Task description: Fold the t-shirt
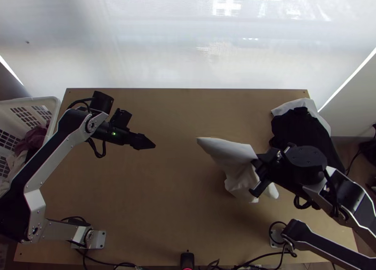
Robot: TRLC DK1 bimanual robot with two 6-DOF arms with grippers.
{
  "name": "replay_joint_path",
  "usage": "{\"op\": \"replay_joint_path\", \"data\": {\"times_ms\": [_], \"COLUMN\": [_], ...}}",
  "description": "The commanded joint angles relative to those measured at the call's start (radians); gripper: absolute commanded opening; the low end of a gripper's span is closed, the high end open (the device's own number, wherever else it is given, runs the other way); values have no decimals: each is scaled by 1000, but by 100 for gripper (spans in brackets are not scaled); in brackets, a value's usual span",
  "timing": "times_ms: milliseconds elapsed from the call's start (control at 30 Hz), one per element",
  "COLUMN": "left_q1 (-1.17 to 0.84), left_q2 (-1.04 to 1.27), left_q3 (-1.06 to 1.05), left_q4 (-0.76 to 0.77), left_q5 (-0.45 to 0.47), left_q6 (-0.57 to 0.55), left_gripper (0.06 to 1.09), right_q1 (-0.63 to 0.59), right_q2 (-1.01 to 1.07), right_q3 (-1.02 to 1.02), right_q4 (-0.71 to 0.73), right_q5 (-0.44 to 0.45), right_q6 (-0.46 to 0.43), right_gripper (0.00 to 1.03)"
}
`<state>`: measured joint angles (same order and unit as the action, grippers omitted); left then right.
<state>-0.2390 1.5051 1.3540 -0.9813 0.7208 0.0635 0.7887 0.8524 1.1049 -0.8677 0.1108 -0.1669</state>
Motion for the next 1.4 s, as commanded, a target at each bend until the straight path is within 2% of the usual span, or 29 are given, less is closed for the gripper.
{"op": "replay_joint_path", "data": {"times_ms": [0,133,300,433,600,867,1067,1367], "left_q1": [1,6,7,7,7,9,10,9], "left_q2": [7,9,10,24,38,53,66,83], "left_q3": [20,27,28,42,57,71,79,99], "left_q4": [-3,-7,-8,-8,-8,-8,-8,-8], "left_q5": [-1,-1,-3,-3,-6,-7,-7,-6], "left_q6": [-4,-5,-5,-10,-13,-16,-14,-13], "left_gripper": [104,104,104,104,104,104,104,104], "right_q1": [-111,-278,-439,-709,-916,-1097,-1342,-1556], "right_q2": [-15,-30,-55,-46,-15,30,140,300], "right_q3": [59,61,32,6,-13,0,47,39], "right_q4": [-50,-60,-73,-67,-54,-22,22,156], "right_q5": [-10,-103,-145,-318,-425,-484,-562,-582], "right_q6": [4,-26,-97,-203,-293,-350,-408,-451], "right_gripper": [2,2,2,2,2,2,2,2]}}
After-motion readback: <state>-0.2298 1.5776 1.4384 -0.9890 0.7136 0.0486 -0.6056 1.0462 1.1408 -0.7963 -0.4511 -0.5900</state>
